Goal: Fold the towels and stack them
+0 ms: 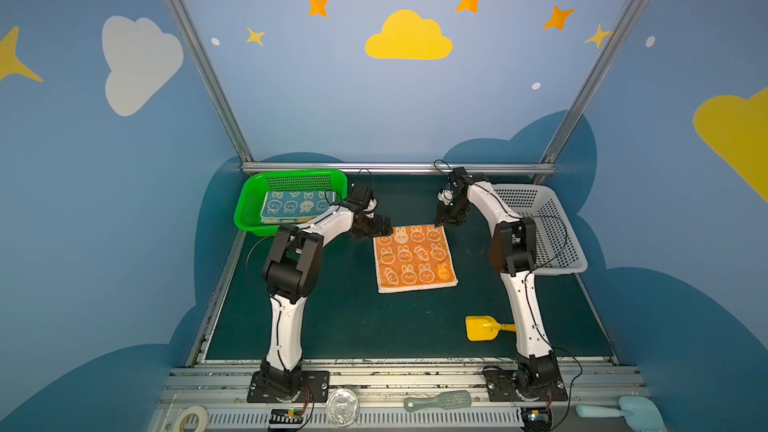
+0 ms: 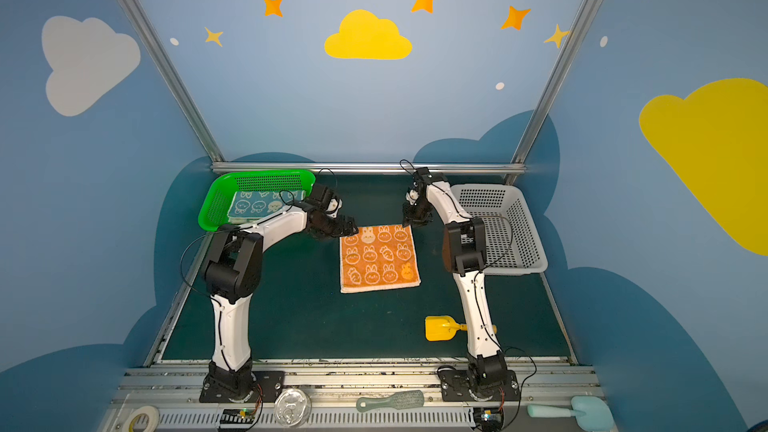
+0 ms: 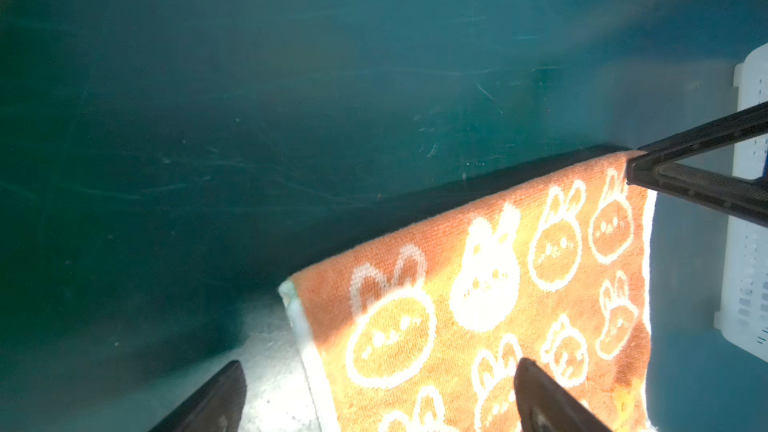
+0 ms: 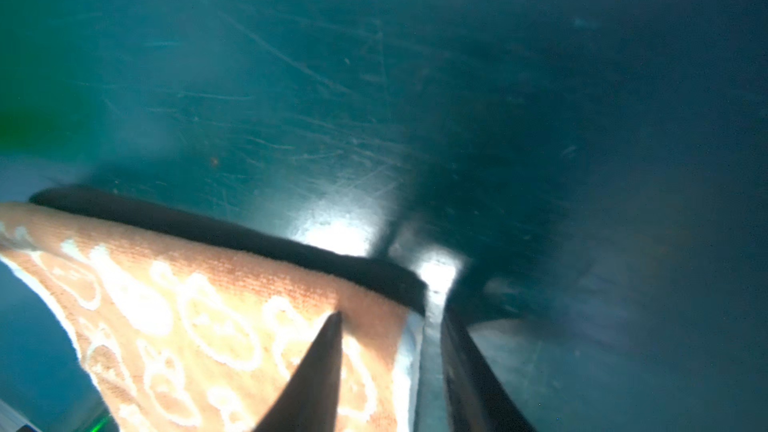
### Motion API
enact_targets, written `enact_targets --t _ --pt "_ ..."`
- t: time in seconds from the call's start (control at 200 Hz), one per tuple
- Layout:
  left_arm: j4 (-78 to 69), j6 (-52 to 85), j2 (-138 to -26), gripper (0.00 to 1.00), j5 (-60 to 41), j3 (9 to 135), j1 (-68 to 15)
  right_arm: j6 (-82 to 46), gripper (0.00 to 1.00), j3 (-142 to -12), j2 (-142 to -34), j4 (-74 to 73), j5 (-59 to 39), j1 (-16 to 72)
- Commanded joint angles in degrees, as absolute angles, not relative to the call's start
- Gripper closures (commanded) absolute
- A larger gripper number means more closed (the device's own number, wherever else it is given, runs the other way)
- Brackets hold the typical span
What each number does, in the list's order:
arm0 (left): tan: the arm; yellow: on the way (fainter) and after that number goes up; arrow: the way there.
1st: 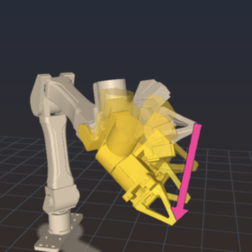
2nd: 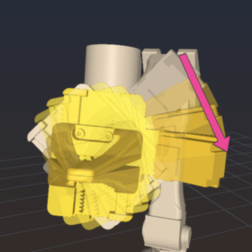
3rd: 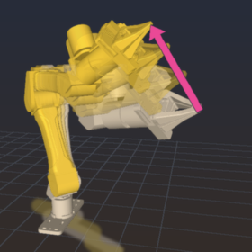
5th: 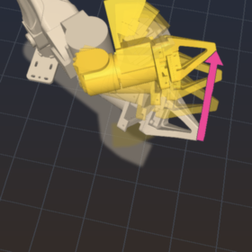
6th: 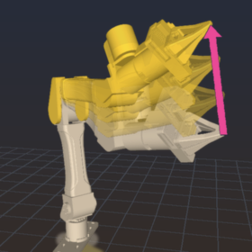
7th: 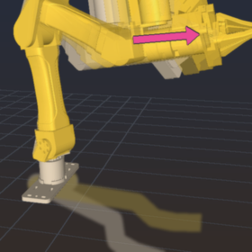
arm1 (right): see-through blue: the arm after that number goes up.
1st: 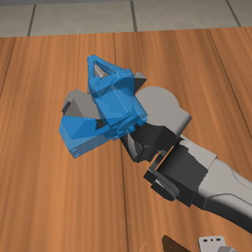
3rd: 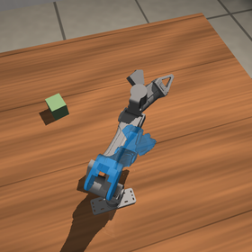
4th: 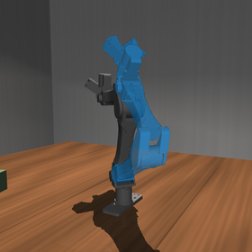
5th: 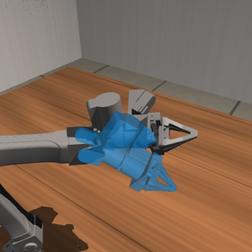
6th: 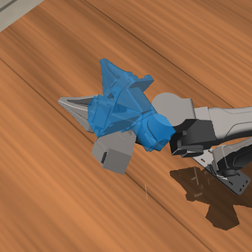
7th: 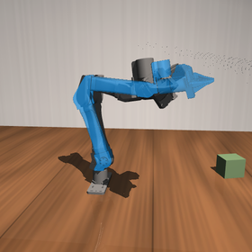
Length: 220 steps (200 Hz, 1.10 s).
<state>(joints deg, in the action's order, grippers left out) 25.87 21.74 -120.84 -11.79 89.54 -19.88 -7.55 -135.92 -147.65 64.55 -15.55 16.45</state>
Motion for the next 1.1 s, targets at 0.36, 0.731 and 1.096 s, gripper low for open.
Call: enact_targets --t 0.36,0.731,1.096 --pt "30.01 14.95 -127.25 0.08 -10.99 95.74 -18.99 -7.41 0.93 -135.47 -148.62 66.45 -16.07 16.33" --pt "32.77 11.14 -130.34 0.48 -10.92 100.34 -18.49 -7.43 0.96 -134.91 -148.1 66.36 -16.35 15.92" --pt "33.48 9.74 -130.66 0.67 -9.32 99.2 -18.03 -7.31 0.99 -134.45 -147.48 66.29 -16.96 15.79"
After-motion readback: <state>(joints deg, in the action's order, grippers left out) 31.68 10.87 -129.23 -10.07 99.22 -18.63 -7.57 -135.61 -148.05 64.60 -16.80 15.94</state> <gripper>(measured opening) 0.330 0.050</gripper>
